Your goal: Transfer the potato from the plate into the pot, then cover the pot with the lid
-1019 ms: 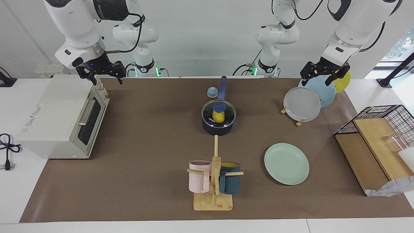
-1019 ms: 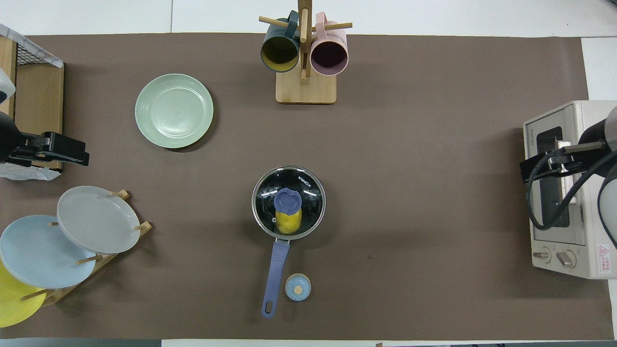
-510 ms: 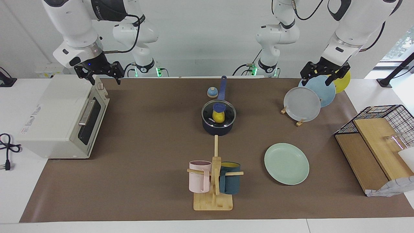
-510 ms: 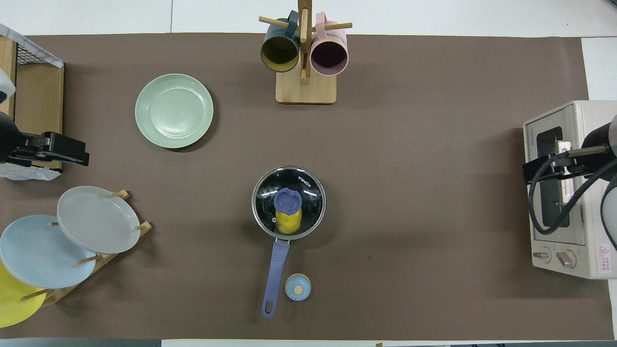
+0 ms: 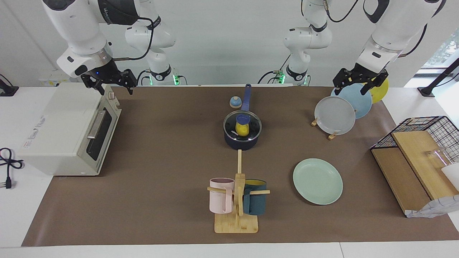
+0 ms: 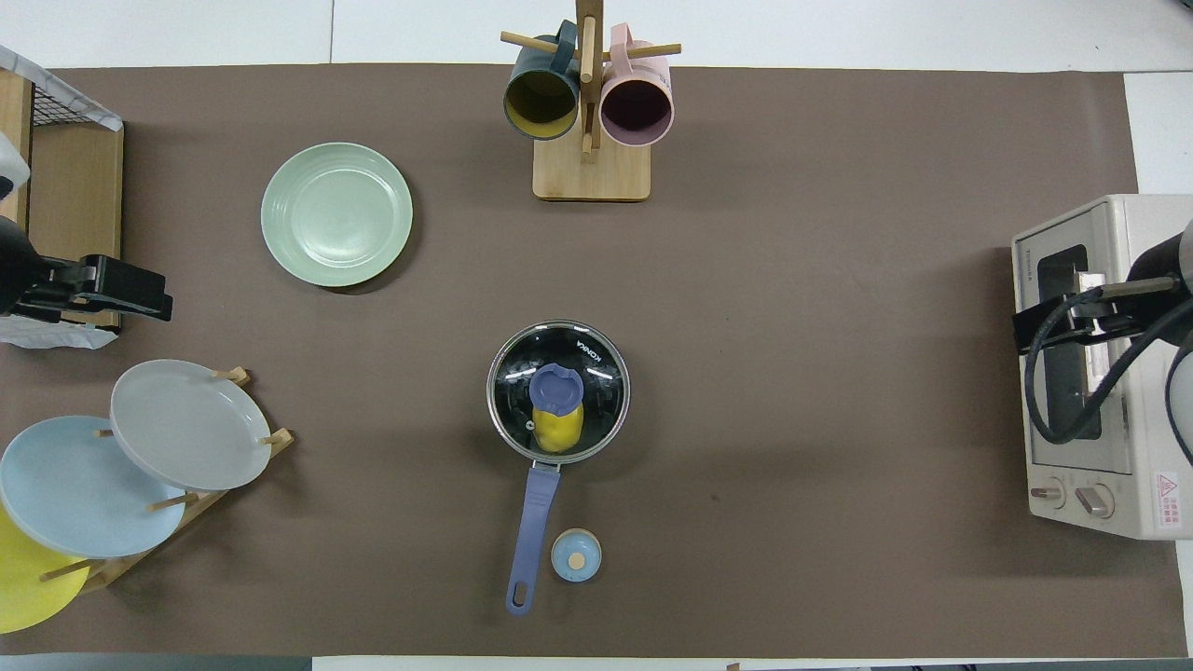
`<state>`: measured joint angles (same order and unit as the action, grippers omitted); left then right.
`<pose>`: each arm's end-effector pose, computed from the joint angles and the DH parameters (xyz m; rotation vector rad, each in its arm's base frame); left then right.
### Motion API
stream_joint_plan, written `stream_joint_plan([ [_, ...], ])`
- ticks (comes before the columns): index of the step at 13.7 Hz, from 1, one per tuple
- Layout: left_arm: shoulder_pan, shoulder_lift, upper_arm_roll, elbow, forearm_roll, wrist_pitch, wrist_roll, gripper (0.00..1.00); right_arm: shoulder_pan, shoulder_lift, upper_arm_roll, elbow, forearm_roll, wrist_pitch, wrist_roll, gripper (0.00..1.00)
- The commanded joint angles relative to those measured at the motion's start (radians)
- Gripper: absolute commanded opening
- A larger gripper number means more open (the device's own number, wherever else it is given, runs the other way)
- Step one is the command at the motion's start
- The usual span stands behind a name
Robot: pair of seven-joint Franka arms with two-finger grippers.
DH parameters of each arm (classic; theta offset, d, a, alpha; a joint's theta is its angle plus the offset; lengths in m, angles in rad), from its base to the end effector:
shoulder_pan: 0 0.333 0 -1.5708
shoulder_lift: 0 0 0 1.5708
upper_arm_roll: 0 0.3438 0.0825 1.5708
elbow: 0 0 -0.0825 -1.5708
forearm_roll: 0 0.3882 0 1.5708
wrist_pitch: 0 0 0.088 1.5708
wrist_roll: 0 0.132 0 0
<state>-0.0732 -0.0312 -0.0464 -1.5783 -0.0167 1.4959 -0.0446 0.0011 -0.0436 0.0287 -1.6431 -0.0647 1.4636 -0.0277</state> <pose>0.5348 -0.0670 0.6345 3.1273 -0.1185 -0.0819 0.5272 0.0069 0.6090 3.0673 0.0841 -0.2087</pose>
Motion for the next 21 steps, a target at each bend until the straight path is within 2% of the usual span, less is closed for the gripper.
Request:
stream_joint_plan([
  [1,-0.005,-0.01,0.01,-0.012,0.004,-0.002,0.005,1.0,-0.024,0.013,0.005,0.017,0.014,-0.017,-0.008,1.0],
  [21,-0.005,-0.01,0.01,-0.012,0.004,0.0,0.005,1.0,-0.056,0.007,0.007,0.019,0.039,-0.006,-0.014,1.0],
])
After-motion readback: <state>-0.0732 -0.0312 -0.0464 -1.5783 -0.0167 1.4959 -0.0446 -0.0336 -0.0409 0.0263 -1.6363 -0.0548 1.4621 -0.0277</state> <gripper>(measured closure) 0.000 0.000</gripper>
